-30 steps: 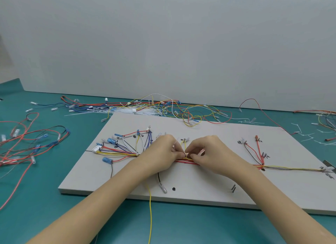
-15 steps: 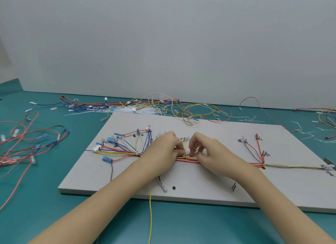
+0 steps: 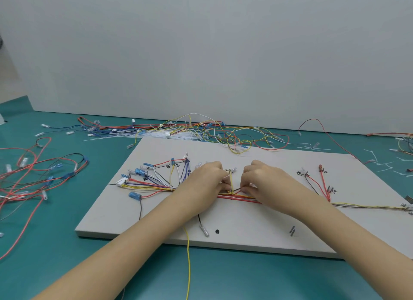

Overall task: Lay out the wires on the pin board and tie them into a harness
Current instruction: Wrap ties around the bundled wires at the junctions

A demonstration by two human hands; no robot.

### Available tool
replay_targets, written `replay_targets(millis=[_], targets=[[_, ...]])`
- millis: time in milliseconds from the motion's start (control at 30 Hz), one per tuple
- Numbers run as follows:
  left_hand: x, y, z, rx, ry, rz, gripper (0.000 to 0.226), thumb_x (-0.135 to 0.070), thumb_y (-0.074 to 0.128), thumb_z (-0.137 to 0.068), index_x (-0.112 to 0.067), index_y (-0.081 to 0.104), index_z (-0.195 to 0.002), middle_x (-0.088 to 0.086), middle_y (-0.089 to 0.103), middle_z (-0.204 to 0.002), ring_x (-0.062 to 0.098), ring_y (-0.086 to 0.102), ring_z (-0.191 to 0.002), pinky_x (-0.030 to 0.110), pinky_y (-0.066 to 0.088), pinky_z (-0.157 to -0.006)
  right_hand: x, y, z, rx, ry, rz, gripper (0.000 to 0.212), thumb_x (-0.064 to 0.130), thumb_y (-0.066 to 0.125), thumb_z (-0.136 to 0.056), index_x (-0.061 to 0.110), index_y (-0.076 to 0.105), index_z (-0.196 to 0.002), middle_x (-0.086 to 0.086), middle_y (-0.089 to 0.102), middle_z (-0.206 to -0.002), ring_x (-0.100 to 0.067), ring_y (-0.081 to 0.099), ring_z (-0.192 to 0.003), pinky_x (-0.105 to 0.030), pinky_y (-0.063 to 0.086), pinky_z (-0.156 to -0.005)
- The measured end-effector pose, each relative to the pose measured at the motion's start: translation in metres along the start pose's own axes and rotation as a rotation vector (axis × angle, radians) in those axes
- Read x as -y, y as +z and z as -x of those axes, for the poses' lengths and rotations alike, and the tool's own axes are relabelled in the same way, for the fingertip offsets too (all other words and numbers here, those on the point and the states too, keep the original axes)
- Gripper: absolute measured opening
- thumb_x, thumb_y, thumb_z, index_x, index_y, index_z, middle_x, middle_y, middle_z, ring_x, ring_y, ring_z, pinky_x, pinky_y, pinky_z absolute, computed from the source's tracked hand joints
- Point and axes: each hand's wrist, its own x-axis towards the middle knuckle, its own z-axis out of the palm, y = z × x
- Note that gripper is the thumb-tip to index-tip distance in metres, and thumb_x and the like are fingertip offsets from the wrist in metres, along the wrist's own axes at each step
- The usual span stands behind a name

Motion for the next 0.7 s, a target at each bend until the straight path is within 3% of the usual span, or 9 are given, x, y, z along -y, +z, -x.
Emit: replay_targets(millis=[267, 400, 567, 700], targets=[[0.003, 0.001, -0.003, 0.003, 0.041, -0.047, 0.015, -0.013, 0.059, -0.093, -0.010, 0.073, -0.097, 0.008, 0.057, -0.099, 0.025, 0.054, -0.100, 0.039, 0.044, -0.085, 0.003, 0.013, 0.015, -0.033, -0.046, 0.056, 0.011, 0.020, 0.035, -0.103, 0.017, 0.045, -0.105, 0.000, 0.041, -0.106, -0.020, 0.044, -0.098, -0.037, 0.047, -0.074], [0.002, -0.004, -0.007, 0.022, 0.070, -0.160, 0.016, -0.024, 0.059, -0.095, -0.016, 0.072, -0.099, 0.005, 0.058, -0.103, 0.024, 0.050, -0.103, 0.037, 0.040, -0.085, 0.002, 0.016, 0.017, -0.064, -0.022, -0.019, 0.010, 0.021, 0.035, -0.103, 0.017, 0.044, -0.102, 0.001, 0.039, -0.104, -0.019, 0.044, -0.093, -0.039, 0.047, -0.073], [0.000, -0.009, -0.012, 0.053, 0.081, -0.254, 0.016, -0.031, 0.058, -0.094, -0.024, 0.072, -0.100, -0.001, 0.058, -0.103, 0.020, 0.048, -0.102, 0.029, 0.026, -0.072, -0.001, 0.019, 0.011, -0.085, -0.019, -0.074, 0.010, 0.024, 0.038, -0.102, 0.019, 0.046, -0.100, 0.003, 0.044, -0.102, -0.018, 0.046, -0.094, -0.037, 0.045, -0.077], [0.000, -0.012, -0.020, 0.093, 0.050, -0.201, 0.012, -0.030, 0.066, -0.088, -0.024, 0.073, -0.096, -0.005, 0.056, -0.093, 0.016, 0.049, -0.100, 0.030, 0.037, -0.075, -0.002, 0.020, 0.009, -0.104, 0.005, -0.160, 0.011, 0.025, 0.045, -0.100, 0.018, 0.053, -0.097, 0.003, 0.051, -0.097, -0.017, 0.051, -0.090, -0.035, 0.044, -0.078]])
